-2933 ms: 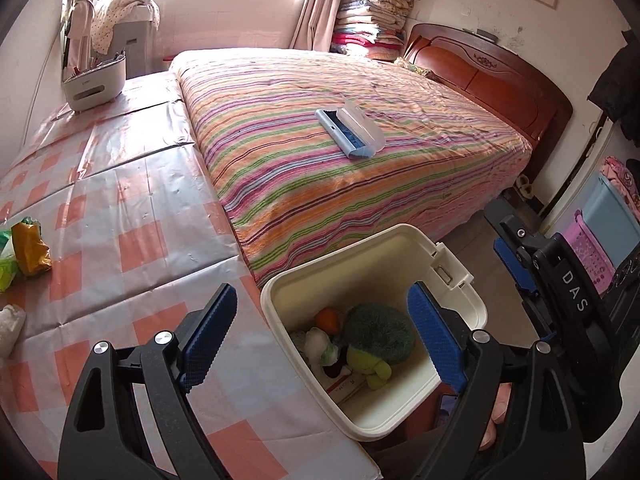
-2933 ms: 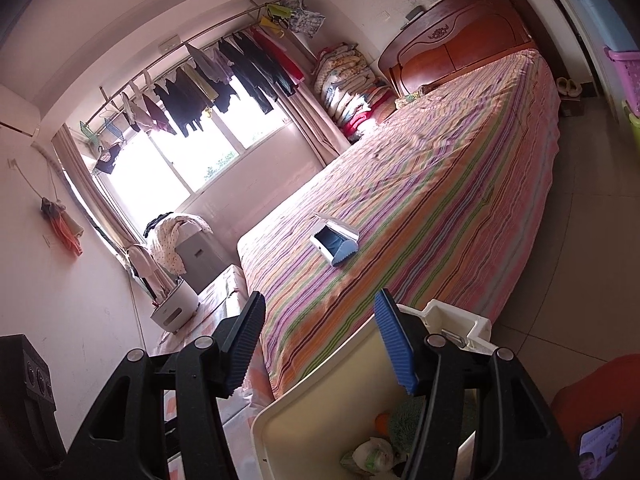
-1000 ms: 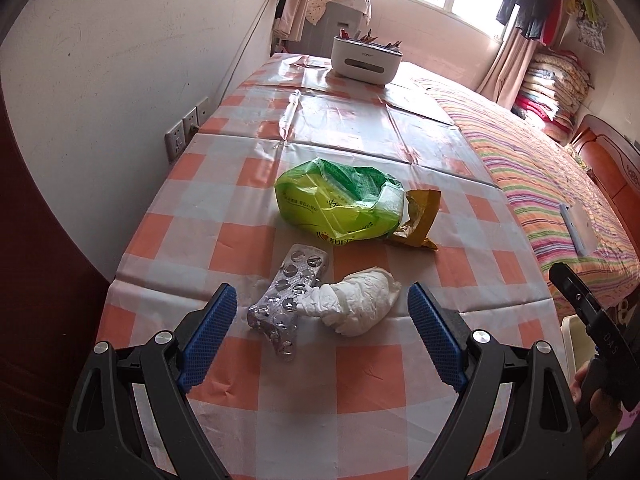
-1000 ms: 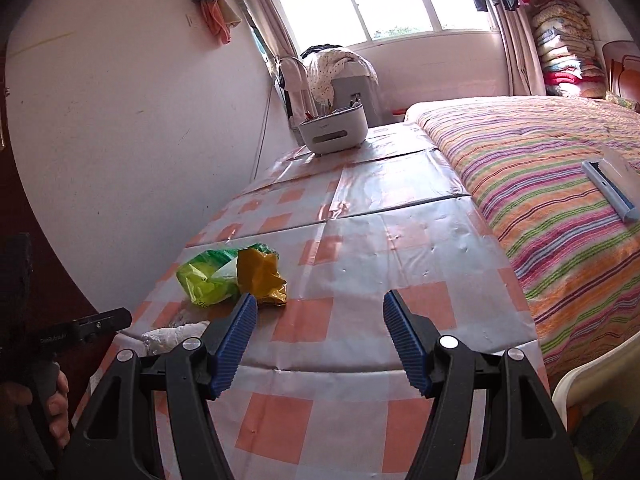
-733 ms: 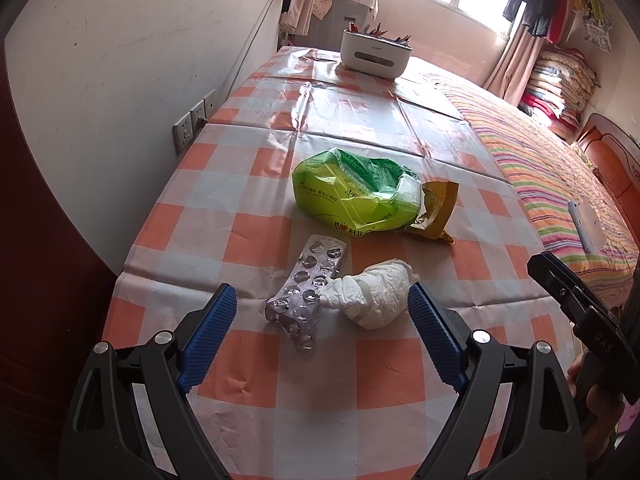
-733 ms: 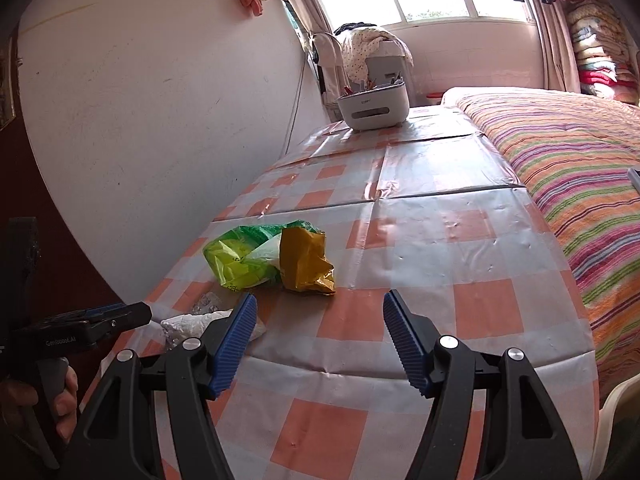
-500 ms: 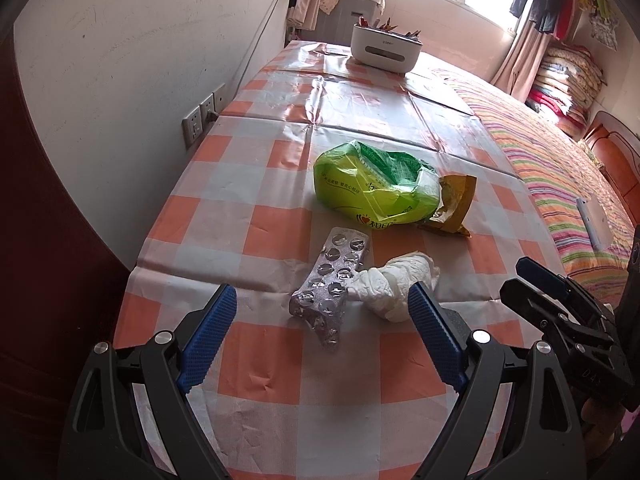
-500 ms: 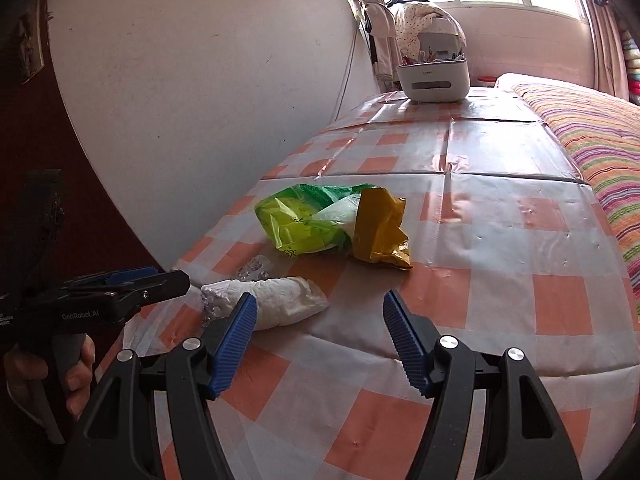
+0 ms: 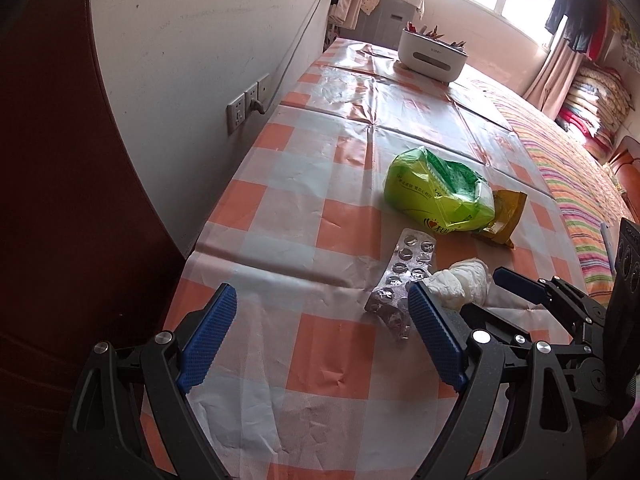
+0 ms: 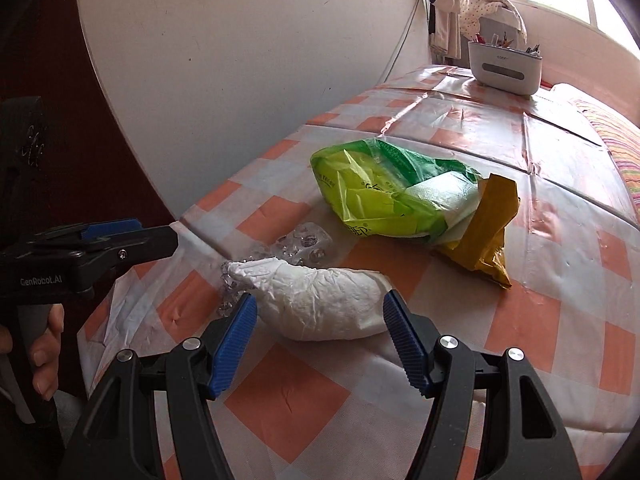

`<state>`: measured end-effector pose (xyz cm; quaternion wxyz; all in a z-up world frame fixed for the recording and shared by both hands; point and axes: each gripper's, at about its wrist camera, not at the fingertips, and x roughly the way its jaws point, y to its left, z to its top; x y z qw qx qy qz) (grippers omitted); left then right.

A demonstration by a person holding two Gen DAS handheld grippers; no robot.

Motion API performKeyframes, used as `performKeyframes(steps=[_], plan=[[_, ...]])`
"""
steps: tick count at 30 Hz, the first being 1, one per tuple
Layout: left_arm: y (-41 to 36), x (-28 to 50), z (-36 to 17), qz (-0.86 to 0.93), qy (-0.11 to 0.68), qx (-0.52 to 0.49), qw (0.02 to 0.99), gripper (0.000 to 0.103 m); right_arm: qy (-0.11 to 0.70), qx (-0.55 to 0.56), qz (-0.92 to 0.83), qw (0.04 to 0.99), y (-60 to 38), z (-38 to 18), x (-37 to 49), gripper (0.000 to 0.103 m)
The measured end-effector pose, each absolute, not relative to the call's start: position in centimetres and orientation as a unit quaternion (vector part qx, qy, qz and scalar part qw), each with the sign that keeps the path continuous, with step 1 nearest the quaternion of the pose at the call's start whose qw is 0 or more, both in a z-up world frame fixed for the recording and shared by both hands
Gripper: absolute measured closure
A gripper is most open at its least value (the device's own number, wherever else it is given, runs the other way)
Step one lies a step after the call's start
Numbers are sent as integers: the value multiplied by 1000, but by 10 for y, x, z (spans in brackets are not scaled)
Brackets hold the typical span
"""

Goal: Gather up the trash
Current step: 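Move both tools back toward the white cloth and blister pack, then grasp the white cloth with the right tool while the left tool grasps the silver blister pack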

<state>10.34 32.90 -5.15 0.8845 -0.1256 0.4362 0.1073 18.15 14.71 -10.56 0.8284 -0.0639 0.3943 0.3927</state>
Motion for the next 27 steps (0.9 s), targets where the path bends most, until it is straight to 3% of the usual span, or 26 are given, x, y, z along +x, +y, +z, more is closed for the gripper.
performKeyframes(steps=[8, 9, 11, 13, 27], plan=[[328, 107, -54, 107, 440, -126, 883, 17, 419, -62, 394, 816, 157, -118, 195, 39], [328, 108, -54, 108, 440, -126, 882, 17, 418, -59, 395, 816, 155, -118, 194, 42], [327, 109, -55, 109, 441, -126, 882, 17, 418, -55, 404, 812, 153, -118, 194, 59], [325, 112, -57, 106, 443, -126, 881, 17, 416, -55, 400, 815, 149, -117, 193, 67], [283, 146, -78, 70, 484, -66, 870, 17, 393, 55, 376, 837, 74, -91, 181, 69]])
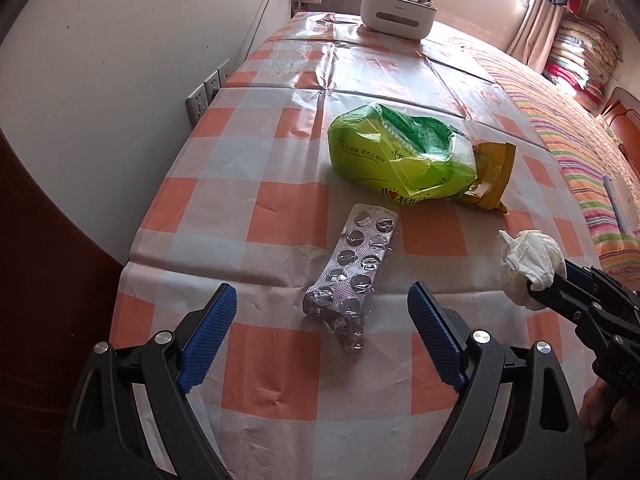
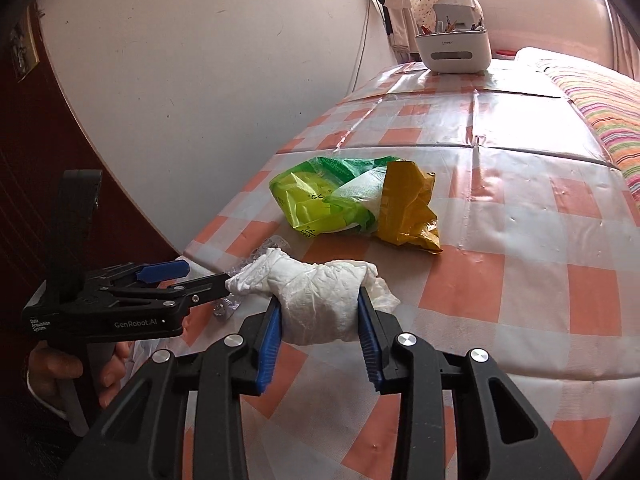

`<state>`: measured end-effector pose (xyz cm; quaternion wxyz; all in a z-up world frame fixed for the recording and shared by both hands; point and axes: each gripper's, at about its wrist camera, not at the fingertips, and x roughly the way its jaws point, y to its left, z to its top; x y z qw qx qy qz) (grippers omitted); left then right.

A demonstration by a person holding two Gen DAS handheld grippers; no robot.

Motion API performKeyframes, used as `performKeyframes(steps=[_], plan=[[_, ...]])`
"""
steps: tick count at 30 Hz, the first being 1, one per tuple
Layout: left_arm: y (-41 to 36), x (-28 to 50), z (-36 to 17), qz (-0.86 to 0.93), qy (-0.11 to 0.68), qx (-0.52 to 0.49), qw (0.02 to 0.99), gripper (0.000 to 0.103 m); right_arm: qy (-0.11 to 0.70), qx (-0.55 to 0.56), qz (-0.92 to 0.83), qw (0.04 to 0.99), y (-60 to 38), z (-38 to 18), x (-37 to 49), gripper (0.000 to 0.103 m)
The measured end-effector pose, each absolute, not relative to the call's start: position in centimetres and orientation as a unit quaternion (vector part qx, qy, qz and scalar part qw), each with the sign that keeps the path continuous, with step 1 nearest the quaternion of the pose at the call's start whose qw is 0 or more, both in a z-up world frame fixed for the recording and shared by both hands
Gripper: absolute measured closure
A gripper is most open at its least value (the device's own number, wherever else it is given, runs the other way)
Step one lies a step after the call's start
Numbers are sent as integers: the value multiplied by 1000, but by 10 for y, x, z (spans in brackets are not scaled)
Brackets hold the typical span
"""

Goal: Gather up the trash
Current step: 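Grasp the white cloth with the right tool while the left tool grasps the silver blister pack, then carry the cloth and blister pack over the cream bin and release both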

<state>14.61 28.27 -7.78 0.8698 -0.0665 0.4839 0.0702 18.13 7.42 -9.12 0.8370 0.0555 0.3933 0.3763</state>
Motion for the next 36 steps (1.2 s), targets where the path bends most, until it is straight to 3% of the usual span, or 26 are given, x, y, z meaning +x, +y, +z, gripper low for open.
performKeyframes(steps=[8, 11, 14, 16, 19, 36], plan=[[263, 166, -89, 57, 499, -39, 864, 20, 369, 88, 376, 845, 51, -76, 172, 69], [264, 173, -96, 55, 515, -46, 854, 38, 363, 97, 377, 847, 42, -73, 170, 69], [263, 176, -98, 67, 516, -38, 853, 43, 358, 105, 374, 849, 33, -69, 166, 69], [263, 175, -98, 67, 516, -39, 853, 55, 354, 106, 370, 852, 28, -67, 165, 69], [262, 175, -98, 67, 514, -41, 854, 65, 348, 111, 363, 857, 17, -64, 162, 69], [201, 158, -80, -1, 484, -27, 875, 66, 349, 133, 304, 877, -34, -73, 148, 69]])
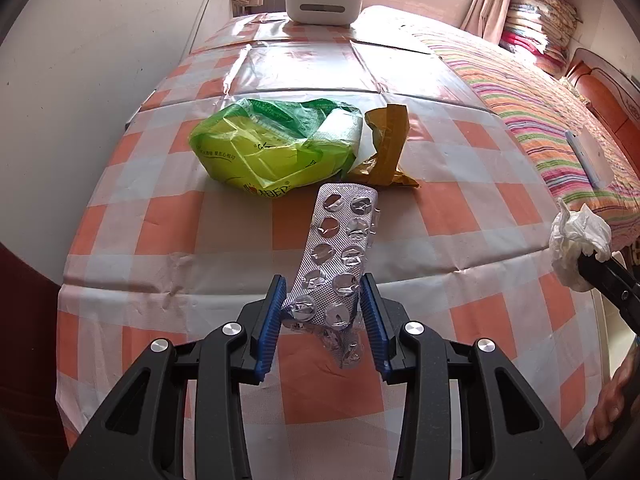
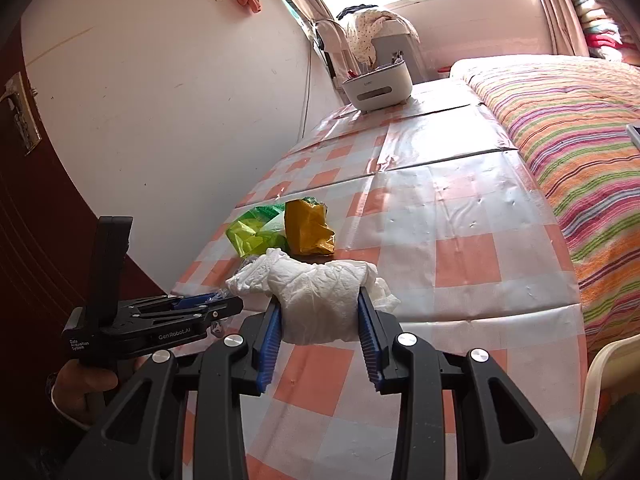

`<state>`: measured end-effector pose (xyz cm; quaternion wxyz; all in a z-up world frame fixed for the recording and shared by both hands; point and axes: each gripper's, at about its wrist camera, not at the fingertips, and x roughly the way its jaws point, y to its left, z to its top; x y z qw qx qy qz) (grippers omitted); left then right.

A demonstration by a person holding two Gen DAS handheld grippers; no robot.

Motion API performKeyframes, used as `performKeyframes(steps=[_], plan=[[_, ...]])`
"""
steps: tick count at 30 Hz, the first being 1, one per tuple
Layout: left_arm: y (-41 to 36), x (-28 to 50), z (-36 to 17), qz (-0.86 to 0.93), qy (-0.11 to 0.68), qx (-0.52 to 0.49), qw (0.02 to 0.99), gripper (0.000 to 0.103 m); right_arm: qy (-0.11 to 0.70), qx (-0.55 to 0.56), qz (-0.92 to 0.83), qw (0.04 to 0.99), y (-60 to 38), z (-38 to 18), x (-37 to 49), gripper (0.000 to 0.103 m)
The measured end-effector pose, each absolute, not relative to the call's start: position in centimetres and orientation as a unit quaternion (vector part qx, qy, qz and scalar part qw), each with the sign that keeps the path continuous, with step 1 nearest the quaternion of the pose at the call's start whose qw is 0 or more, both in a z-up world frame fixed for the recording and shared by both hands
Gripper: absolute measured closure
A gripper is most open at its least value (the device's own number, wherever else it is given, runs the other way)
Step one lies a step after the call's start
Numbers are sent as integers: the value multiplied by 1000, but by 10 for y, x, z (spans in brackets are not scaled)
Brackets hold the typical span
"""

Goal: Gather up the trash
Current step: 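Carry the cloth and blister pack over the cream bin and release both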

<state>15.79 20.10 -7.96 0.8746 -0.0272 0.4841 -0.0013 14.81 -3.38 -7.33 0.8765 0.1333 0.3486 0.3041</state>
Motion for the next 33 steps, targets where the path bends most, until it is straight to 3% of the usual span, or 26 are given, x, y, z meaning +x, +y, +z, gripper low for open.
performKeyframes(steps=[33], plan=[[36, 123, -55, -200, 448, -10, 871, 66, 321, 186, 112, 922, -166, -81, 110, 69]])
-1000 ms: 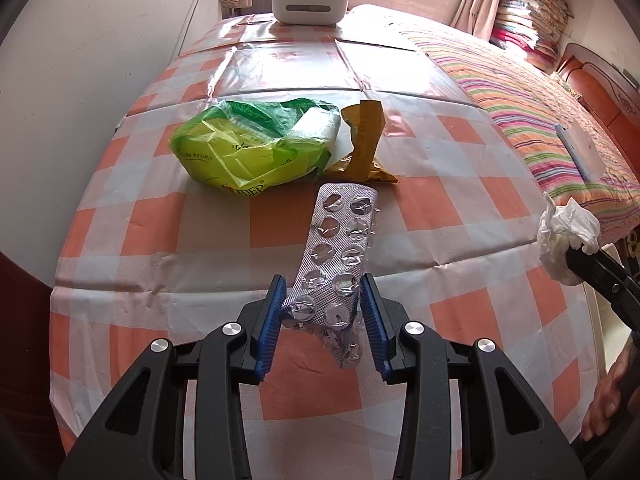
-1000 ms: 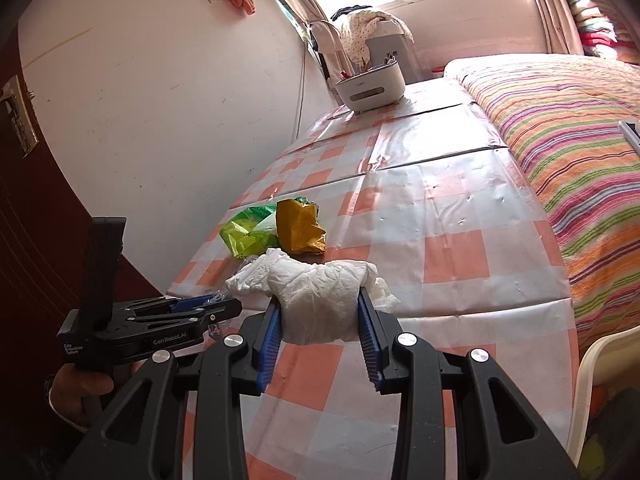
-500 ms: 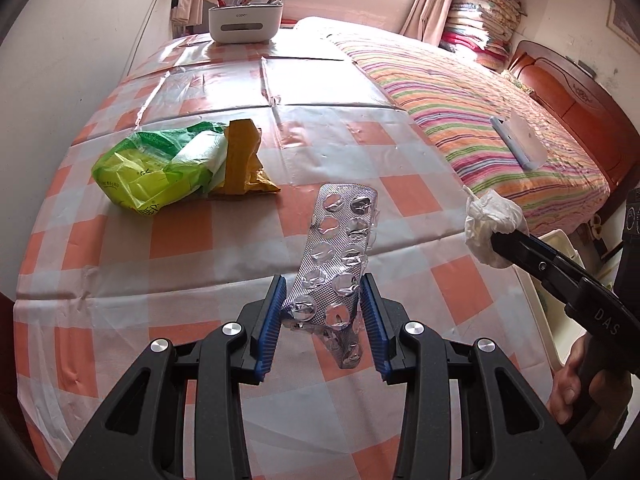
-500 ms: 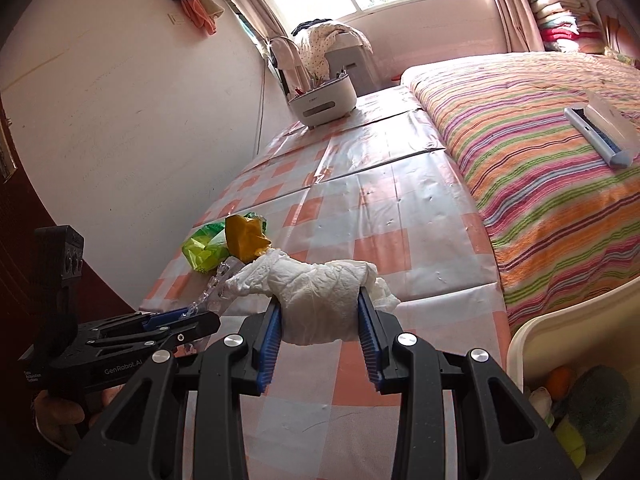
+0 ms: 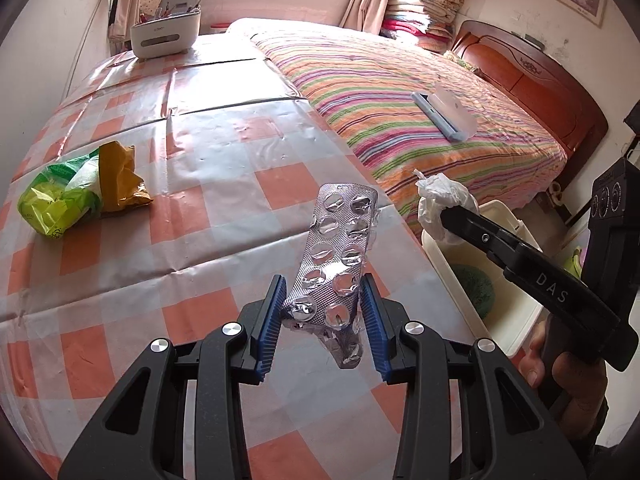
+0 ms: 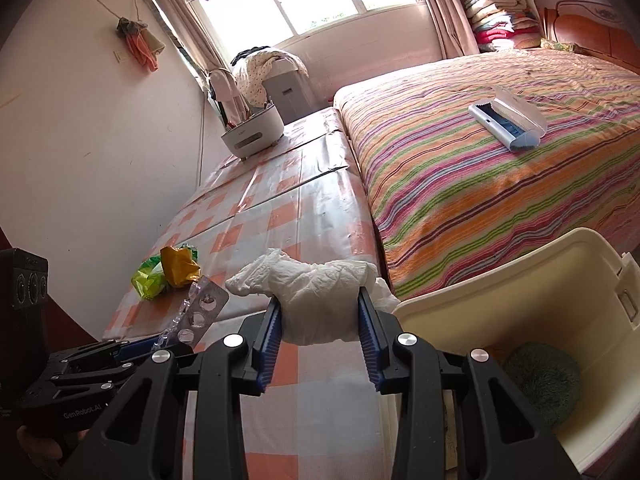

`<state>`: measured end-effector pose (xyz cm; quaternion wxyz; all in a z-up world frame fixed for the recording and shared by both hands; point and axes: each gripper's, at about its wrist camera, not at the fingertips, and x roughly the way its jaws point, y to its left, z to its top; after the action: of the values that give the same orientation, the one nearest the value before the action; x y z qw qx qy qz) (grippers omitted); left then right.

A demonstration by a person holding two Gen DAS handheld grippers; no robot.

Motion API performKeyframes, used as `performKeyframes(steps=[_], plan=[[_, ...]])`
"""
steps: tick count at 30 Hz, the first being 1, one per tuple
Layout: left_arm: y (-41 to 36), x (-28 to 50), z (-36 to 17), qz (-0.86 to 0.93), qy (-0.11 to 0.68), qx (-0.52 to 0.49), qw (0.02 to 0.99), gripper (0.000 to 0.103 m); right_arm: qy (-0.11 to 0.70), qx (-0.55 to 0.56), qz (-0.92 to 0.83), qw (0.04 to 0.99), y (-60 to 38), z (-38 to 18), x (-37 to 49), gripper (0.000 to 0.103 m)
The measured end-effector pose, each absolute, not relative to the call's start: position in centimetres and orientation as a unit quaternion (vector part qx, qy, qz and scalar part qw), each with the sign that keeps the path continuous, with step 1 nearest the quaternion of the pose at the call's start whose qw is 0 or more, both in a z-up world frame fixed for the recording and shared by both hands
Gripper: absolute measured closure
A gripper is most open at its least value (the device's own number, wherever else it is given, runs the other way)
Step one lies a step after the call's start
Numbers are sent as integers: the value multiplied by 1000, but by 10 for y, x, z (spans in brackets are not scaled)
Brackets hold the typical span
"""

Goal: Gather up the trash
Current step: 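Carry the cloth and blister pack over the cream bin and release both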

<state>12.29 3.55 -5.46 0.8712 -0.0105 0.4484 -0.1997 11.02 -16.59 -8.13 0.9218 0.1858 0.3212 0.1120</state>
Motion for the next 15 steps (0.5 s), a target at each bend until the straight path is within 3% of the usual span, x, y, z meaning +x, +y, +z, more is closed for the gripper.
performKeyframes(steps=[15], plan=[[-22, 113, -46, -258, 441, 6, 860, 66, 308, 208, 1, 928, -221, -90, 83, 67]])
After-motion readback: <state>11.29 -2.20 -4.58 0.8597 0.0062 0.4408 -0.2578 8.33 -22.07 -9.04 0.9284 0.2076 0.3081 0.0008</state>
